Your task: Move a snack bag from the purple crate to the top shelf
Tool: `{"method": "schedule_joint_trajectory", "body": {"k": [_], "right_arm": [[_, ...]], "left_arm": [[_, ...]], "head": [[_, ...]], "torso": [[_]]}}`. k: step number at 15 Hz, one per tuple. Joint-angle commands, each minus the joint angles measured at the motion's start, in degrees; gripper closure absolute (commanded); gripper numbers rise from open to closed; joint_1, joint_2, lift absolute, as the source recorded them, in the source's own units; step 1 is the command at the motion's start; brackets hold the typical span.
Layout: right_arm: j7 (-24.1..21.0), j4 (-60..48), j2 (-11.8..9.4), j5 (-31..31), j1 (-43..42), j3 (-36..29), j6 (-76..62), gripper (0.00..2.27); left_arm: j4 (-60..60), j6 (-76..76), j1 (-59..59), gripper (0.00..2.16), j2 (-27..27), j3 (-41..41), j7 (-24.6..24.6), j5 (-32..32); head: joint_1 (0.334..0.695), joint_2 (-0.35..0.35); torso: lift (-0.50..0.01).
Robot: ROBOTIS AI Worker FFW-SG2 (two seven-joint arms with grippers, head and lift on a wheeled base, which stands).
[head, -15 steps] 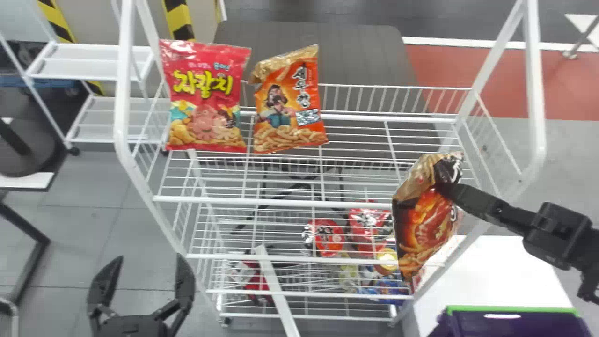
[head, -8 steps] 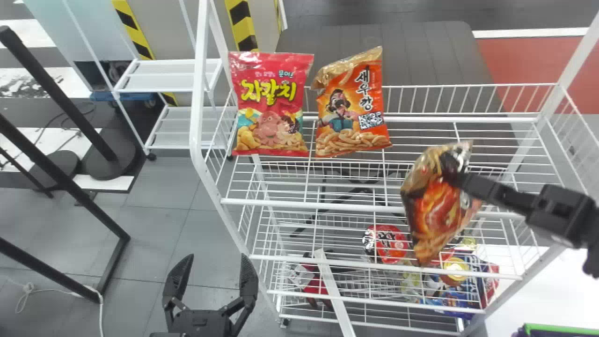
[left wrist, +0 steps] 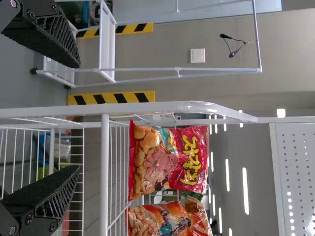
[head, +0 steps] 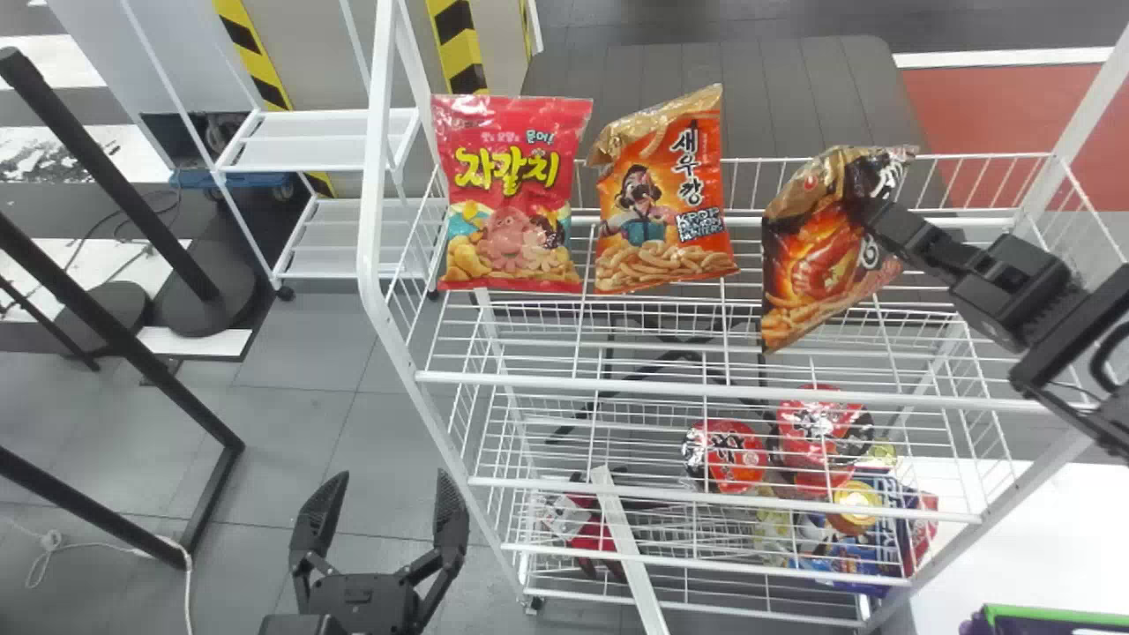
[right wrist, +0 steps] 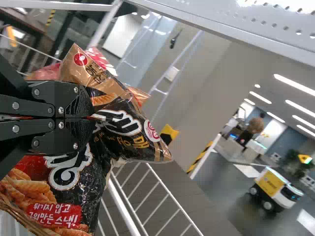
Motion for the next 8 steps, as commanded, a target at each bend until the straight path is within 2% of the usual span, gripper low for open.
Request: {"method": "schedule_joint_trajectory", "body": {"k": [1, 4, 8], "right_arm": [[2.0, 7.9, 0.3, -1.0, -1.8, 1.8, -7.3, 2.18], [6.2, 17.6, 0.3, -4.7, -4.8, 2.5, -12.4, 2.18], [8.2, 22.3, 0.3, -6.2, -6.5, 3.6, -16.8, 2.18]], "left_arm": [[0.8, -0.4, -0.4, 0.08, 0.2, 0.1, -0.1, 0.4], [1.5, -0.7, -0.9, 0.08, 0.3, 0.2, -0.1, 0.7], [2.3, -0.9, -1.7, 0.08, 0.3, 0.2, -0.2, 1.1]], "head": [[0.695, 0.131], [0.695, 0.131], [0.695, 0.129]], "torso": [[0.0], [0.0], [0.0]]}}
